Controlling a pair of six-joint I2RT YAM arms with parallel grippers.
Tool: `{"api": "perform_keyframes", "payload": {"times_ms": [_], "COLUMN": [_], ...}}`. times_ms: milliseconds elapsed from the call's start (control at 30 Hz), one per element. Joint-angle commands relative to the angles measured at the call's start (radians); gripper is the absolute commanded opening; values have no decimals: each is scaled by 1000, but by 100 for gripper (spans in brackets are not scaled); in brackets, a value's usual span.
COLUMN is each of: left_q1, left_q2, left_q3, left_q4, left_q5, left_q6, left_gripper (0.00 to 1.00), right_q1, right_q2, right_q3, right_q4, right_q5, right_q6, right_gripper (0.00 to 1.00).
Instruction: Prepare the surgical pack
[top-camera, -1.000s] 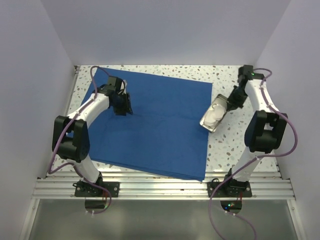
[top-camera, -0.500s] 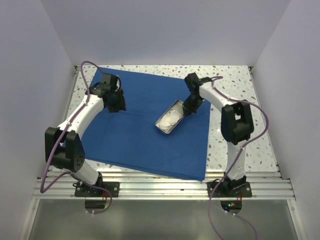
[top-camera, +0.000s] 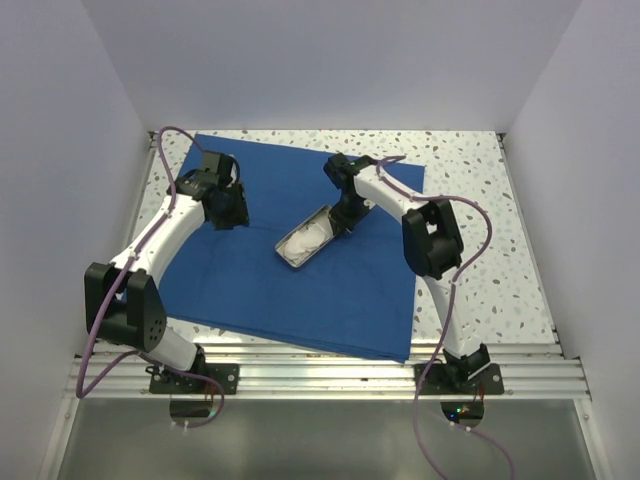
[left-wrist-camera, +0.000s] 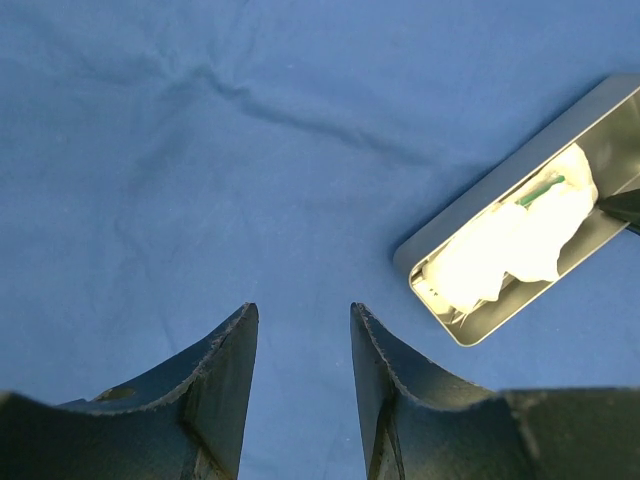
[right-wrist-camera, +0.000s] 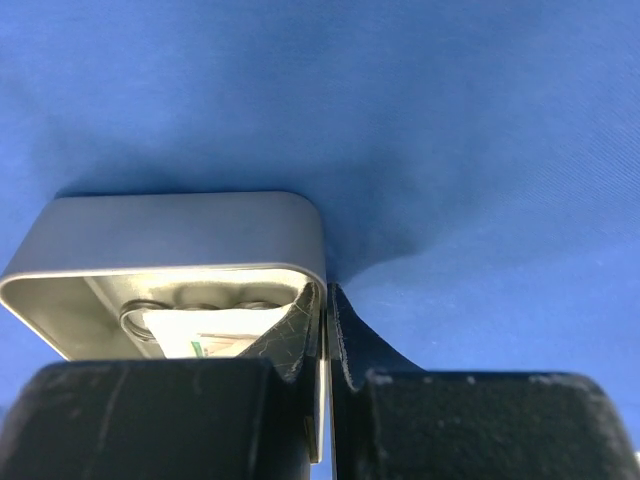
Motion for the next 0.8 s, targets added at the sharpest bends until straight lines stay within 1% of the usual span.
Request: {"api": "perform_keyframes", "payload": {"times_ms": [0, 133, 267, 433, 633, 767], "left_q1": [9, 10, 10, 13, 19, 22], "left_q2": [-26, -17, -19, -26, -42, -46], "left_q3": [-2, 0, -3, -8, -31, -35], "left_q4": [1, 1, 4, 0, 6, 7], "left_q5": [-4, 8, 8, 8, 7, 10], "left_q6": [9, 14, 20, 27, 32, 37], "left_gripper": [46, 46, 46, 46, 47, 47], "right_q1": [15, 33, 47, 52, 56, 61], "right_q2": [4, 22, 56, 74, 97, 91], "right_q3": [46, 63, 117, 134, 146, 122], "right_q4": [-117, -160, -192, -168, -171, -155], "right_q5": [39, 28, 1, -26, -26, -30], "right_q6": [86, 129, 158, 222, 238, 241], "right_gripper": [0, 0, 0, 0, 0, 5]}}
